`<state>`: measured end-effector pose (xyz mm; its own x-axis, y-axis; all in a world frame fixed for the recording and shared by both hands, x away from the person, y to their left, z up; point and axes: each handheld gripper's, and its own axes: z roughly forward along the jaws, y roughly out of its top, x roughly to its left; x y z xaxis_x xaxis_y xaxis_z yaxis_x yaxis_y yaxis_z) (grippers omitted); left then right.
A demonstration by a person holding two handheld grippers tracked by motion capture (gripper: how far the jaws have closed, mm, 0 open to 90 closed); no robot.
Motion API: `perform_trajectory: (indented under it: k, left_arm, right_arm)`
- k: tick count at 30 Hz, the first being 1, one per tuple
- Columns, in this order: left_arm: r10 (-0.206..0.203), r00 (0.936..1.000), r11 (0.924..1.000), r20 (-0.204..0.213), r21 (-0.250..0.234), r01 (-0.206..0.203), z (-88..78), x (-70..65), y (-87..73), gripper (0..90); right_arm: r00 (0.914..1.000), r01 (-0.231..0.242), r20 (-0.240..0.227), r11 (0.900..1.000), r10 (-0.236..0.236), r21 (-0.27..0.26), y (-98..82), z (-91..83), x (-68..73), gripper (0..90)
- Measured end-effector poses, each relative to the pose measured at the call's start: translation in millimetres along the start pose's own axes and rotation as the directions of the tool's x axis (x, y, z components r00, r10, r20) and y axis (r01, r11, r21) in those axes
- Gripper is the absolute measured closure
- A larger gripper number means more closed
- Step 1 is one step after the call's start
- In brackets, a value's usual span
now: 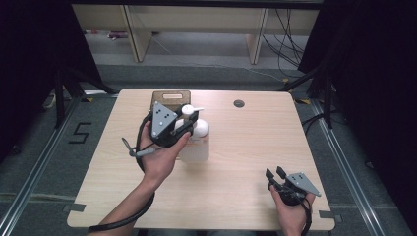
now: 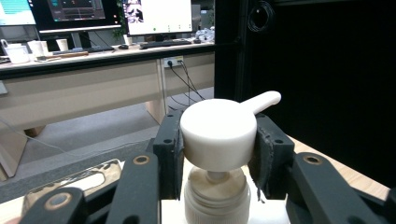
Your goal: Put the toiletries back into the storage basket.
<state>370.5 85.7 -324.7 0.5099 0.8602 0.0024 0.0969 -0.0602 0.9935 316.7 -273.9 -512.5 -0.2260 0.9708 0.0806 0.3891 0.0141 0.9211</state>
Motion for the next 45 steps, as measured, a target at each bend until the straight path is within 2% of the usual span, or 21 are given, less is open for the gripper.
perform_trajectory:
  k: [1, 2, 7, 11, 12, 15, 18, 21, 23, 24, 27, 28, 29, 31, 35, 36, 37, 39, 41, 44, 45]
  left_arm:
    - [-0.004, 1.0000, 1.0000, -0.003, -0.003, 0.004, -1.2, 1.8, 0.3, 59.2]
    - [0.013, 0.9999, 0.9999, -0.010, -0.009, -0.013, -2.1, 4.3, 1.0, 59.2]
    - [-0.007, 0.9999, 0.9999, -0.013, -0.010, 0.007, -6.6, 9.8, 2.4, 59.2]
    - [0.012, 0.9995, 0.9997, -0.029, -0.022, -0.013, -10.5, 16.3, 4.4, 59.2]
    - [-0.006, 0.9995, 0.9999, -0.030, -0.016, 0.006, -11.5, 16.1, 4.3, 59.2]
    - [-0.009, 0.9993, 0.9998, -0.035, -0.020, 0.008, -14.2, 19.8, 5.5, 59.2]
    - [0.009, 0.9989, 0.9995, -0.045, -0.030, -0.011, -16.1, 24.6, 7.0, 59.2]
    - [-0.012, 0.9988, 0.9994, -0.047, -0.033, 0.010, -18.8, 26.9, 8.0, 59.2]
    - [0.008, 0.9985, 0.9991, -0.054, -0.041, -0.010, -20.4, 30.4, 9.9, 59.2]
    - [-0.011, 0.9987, 0.9993, -0.050, -0.037, 0.009, -21.1, 29.7, 9.8, 59.2]
    - [0.006, 0.9984, 0.9990, -0.057, -0.044, -0.008, -23.1, 32.5, 11.7, 59.2]
    - [-0.014, 0.9986, 0.9991, -0.050, -0.042, 0.012, -23.8, 31.7, 11.7, 59.2]
    - [0.005, 0.9985, 0.9988, -0.055, -0.048, -0.007, -24.3, 33.2, 12.7, 59.2]
    - [-0.017, 0.9985, 0.9989, -0.052, -0.045, 0.015, -26.0, 32.5, 14.2, 59.2]
    - [0.003, 0.9983, 0.9981, -0.058, -0.061, -0.006, -29.4, 33.1, 19.7, 59.2]
    - [-0.012, 0.9984, 0.9982, -0.055, -0.059, 0.009, -30.4, 31.8, 20.7, 59.2]
    - [0.006, 0.9982, 0.9978, -0.060, -0.066, -0.010, -31.0, 32.7, 22.2, 59.2]
    - [-0.013, 0.9983, 0.9976, -0.056, -0.068, 0.009, -32.8, 31.1, 24.5, 59.2]
    - [0.009, 0.9982, 0.9967, -0.060, -0.080, -0.014, -34.4, 32.6, 27.7, 59.2]
    - [-0.009, 0.9984, 0.9966, -0.056, -0.083, 0.004, -36.8, 32.0, 30.8, 59.2]
    - [0.012, 0.9981, 0.9958, -0.061, -0.090, -0.017, -37.3, 33.5, 32.5, 59.2]
  right_arm:
    - [1.0000, -0.010, -0.002, 1.000, 0.010, 0.001, 0.1, -0.2, 0.6, 55.2]
    - [0.9987, -0.051, -0.002, 0.999, 0.051, 0.012, -0.6, -1.0, 3.6, 55.3]
    - [0.9988, -0.049, -0.003, 0.999, 0.049, 0.014, -0.3, -0.9, 3.4, 55.2]
    - [0.9986, -0.053, -0.002, 0.998, 0.053, 0.020, -0.6, -1.2, 3.7, 55.2]
    - [0.9987, -0.052, -0.002, 0.998, 0.052, 0.020, -0.6, -1.2, 3.6, 55.2]
    - [0.9990, -0.045, -0.003, 0.999, 0.045, 0.016, -0.8, -0.8, 3.5, 55.2]
    - [0.9991, -0.043, -0.005, 0.999, 0.043, 0.010, -1.0, -0.3, 3.3, 55.2]
    - [0.9986, -0.052, -0.002, 0.998, 0.052, 0.020, -0.7, -1.3, 3.7, 55.2]
    - [0.9987, -0.052, -0.003, 0.998, 0.052, 0.020, -0.7, -1.2, 3.6, 55.2]
    - [0.9987, -0.051, -0.003, 0.998, 0.051, 0.020, -0.7, -1.2, 3.8, 55.2]
    - [0.9990, -0.046, -0.002, 0.999, 0.046, 0.017, -0.9, -0.8, 3.7, 55.2]
    - [0.9990, -0.045, -0.002, 0.999, 0.045, 0.017, -0.9, -0.8, 3.6, 55.1]
    - [0.9991, -0.043, -0.004, 0.999, 0.043, 0.012, -1.0, -0.4, 3.3, 55.1]
    - [0.9991, -0.043, -0.003, 0.999, 0.043, 0.010, -1.1, -0.2, 3.4, 55.1]
    - [0.9990, -0.045, -0.001, 0.999, 0.045, 0.017, -1.0, -0.9, 3.6, 55.0]
    - [0.9988, -0.049, -0.004, 0.999, 0.049, 0.014, -0.9, -0.7, 3.6, 55.0]
    - [0.9988, -0.049, -0.004, 0.999, 0.050, 0.014, -0.9, -0.7, 3.6, 55.0]
    - [0.9988, -0.049, -0.003, 0.999, 0.049, 0.014, -0.9, -0.7, 3.5, 55.0]
    - [0.9990, -0.045, -0.003, 0.999, 0.045, 0.011, -1.0, -0.5, 3.4, 55.0]
    - [0.9991, -0.043, -0.003, 0.999, 0.043, 0.011, -1.0, -0.5, 3.3, 55.0]
    - [0.9989, -0.046, -0.005, 0.999, 0.046, 0.009, -1.0, -0.5, 3.4, 55.0]
